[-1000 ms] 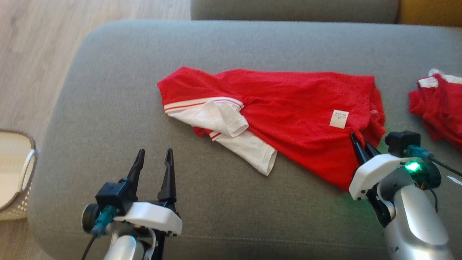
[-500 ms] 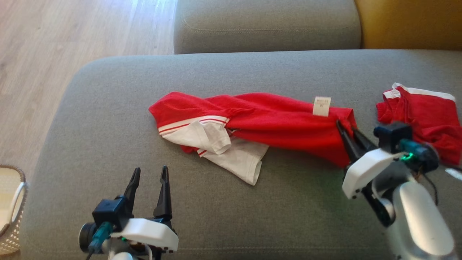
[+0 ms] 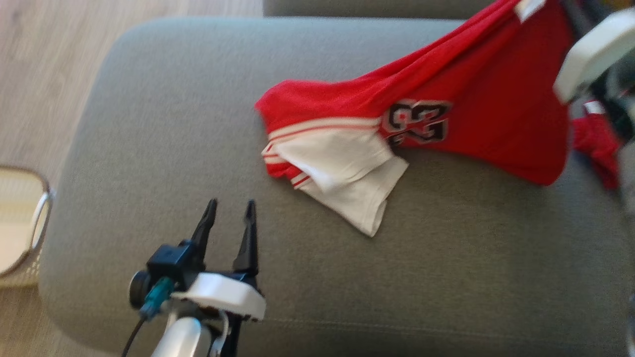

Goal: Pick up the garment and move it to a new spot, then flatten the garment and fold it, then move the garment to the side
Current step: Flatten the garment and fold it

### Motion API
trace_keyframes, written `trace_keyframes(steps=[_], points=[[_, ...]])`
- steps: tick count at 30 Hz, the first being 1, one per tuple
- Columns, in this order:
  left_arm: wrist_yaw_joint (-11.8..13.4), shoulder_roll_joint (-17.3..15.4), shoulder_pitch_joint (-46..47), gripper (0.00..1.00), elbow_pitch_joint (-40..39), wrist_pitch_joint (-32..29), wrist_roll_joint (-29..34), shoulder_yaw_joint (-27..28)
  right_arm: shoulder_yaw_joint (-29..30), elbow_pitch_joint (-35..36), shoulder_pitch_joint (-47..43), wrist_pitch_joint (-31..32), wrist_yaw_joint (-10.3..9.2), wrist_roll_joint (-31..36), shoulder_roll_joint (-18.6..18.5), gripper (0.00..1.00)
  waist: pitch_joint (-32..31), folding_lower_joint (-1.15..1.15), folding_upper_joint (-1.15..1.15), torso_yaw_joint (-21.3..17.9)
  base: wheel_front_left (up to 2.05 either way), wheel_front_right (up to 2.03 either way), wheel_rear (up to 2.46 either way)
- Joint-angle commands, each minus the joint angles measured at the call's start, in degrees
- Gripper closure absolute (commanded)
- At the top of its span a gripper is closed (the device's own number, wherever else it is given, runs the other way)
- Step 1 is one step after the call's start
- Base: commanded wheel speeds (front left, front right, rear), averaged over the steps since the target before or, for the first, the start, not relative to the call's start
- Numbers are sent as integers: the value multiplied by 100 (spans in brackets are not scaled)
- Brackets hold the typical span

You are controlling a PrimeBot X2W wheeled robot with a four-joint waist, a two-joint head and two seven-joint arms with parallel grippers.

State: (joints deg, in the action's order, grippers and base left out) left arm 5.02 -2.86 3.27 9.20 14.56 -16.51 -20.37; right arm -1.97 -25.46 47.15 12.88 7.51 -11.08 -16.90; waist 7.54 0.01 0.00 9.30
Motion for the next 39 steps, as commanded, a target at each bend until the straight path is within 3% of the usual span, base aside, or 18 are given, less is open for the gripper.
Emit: trace_keyframes(steps=[1, 9, 14, 15, 16, 17, 27, 39], points=[[4, -2, 256, 0, -209, 44, -29, 137, -28, 129, 222, 24, -2, 11, -50, 100, 332, -1, 0, 287, 0, 0, 0], [116, -2, 662, 0, -200, 44, -270, -391, 222, -2028, 1825, -287, -2, 460, -692, 100, 1035, -1, 0, 966, 0, 0, 0], [181, -2, 811, 0, -239, 44, -382, -657, 723, -3028, 2430, -744, -2, 1029, -1009, 100, 1333, -1, 0, 1264, 0, 0, 0], [200, -2, 832, 0, -250, 44, -401, -693, 855, -3183, 2495, -826, -2, 1190, -1050, 96, 1373, -1, 0, 1294, 0, 0, 0], [218, -2, 851, 0, -264, 44, -418, -726, 978, -3331, 2546, -880, -2, 1359, -1086, 3, 1410, -1, 0, 1319, 0, 0, 0], [236, -2, 867, 0, -275, 44, -433, -751, 1095, -3494, 2590, -897, -2, 1485, -1090, 0, 1430, -1, 0, 1333, 0, 0, 0], [315, -2, 938, 0, -192, 44, -375, -613, 1209, -4313, 2549, -1490, -2, 1967, -493, 0, 1114, -1, 0, 913, 0, 0, 0], [133, -1, 519, 0, -117, 44, 9, 242, 246, -4403, 1593, -2695, -2, 760, 597, 0, -171, -1, 0, 124, 0, 0, 0]])
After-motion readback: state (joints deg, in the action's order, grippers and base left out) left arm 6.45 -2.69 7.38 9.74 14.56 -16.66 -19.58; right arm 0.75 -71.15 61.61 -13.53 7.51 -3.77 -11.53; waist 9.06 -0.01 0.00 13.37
